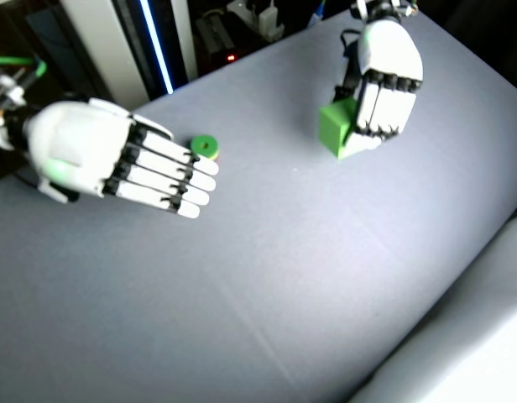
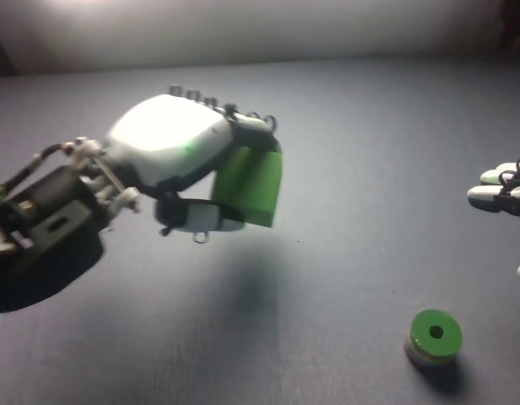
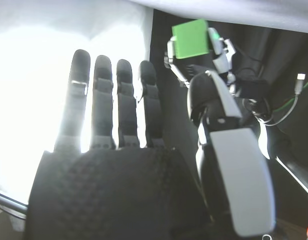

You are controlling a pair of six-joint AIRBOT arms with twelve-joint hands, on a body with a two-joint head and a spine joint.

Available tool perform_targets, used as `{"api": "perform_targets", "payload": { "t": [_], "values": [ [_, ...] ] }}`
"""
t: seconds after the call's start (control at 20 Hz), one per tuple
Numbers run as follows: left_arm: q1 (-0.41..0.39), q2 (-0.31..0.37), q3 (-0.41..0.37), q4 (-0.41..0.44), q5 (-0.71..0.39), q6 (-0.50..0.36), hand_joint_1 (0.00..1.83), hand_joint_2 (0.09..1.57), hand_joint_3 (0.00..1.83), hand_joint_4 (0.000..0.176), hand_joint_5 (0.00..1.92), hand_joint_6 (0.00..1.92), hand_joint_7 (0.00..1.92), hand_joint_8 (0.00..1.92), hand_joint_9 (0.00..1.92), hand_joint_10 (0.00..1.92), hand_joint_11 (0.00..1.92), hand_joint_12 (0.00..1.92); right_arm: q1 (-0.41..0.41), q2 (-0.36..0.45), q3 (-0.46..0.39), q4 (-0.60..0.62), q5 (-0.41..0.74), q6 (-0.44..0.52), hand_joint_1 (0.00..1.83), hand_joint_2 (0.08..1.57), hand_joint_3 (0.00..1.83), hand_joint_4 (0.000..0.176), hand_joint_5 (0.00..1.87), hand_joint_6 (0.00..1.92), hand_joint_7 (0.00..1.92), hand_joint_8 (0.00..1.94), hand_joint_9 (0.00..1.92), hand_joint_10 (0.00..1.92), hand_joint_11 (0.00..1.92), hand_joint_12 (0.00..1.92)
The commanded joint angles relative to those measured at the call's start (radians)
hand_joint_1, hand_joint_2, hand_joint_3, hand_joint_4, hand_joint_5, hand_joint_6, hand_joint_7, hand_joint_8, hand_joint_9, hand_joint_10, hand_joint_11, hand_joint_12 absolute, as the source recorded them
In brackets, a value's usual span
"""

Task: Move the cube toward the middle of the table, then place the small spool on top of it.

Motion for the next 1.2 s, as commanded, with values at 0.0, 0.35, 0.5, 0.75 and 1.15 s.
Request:
{"api": "perform_targets", "payload": {
  "t": [0.0, 0.35, 0.5, 0.75, 1.15],
  "values": [
    [-0.016, -0.009, 0.012, 0.002, -0.069, -0.004, 1.34, 1.16, 0.0, 0.0, 0.95, 0.72, 0.86, 1.31, 0.79, 1.44, 0.64, 1.48, 0.012, -0.001, 0.005, 0.017, 0.119, 0.009, 0.54, 1.37, 0.0, 0.0, 0.44, 0.0, 0.37, 0.0, 0.38, 0.01, 0.22, 0.56],
    [-0.029, -0.109, 0.11, 0.002, 0.031, -0.053, 1.39, 1.1, 0.0, 0.0, 0.95, 0.75, 0.95, 1.05, 1.03, 1.18, 0.92, 1.03, 0.023, -0.011, 0.013, 0.016, 0.119, 0.009, 0.72, 1.39, 0.01, 0.0, 0.57, 0.0, 0.51, 0.0, 0.56, 0.01, 0.43, 0.46],
    [-0.031, -0.135, 0.14, -0.004, 0.071, -0.054, 1.34, 1.04, 0.0, 0.0, 0.81, 0.28, 0.79, 0.54, 0.91, 0.71, 0.81, 1.02, 0.023, -0.015, 0.013, 0.016, 0.119, 0.01, 0.73, 1.39, 0.0, 0.0, 0.59, 0.0, 0.54, 0.0, 0.57, 0.0, 0.39, 0.53],
    [-0.032, -0.14, 0.14, -0.004, 0.065, -0.055, 1.03, 0.96, 0.0, 0.107, 0.24, 0.0, 0.24, 0.0, 0.29, 0.0, 0.26, 0.34, 0.025, -0.016, 0.015, 0.015, 0.119, 0.01, 0.74, 1.39, 0.0, 0.0, 0.59, 0.0, 0.56, 0.01, 0.58, 0.0, 0.39, 0.56],
    [0.032, 0.048, -0.026, -0.013, -0.181, -0.069, 0.9, 1.0, 0.0, 0.175, 0.02, 0.0, 0.0, 0.0, 0.03, 0.01, 0.0, 0.39, 0.046, -0.013, 0.008, -0.063, 0.119, 0.037, 0.71, 1.34, 0.0, 0.0, 0.56, 0.0, 0.56, 0.0, 0.58, 0.0, 0.4, 0.55]
  ]
}}
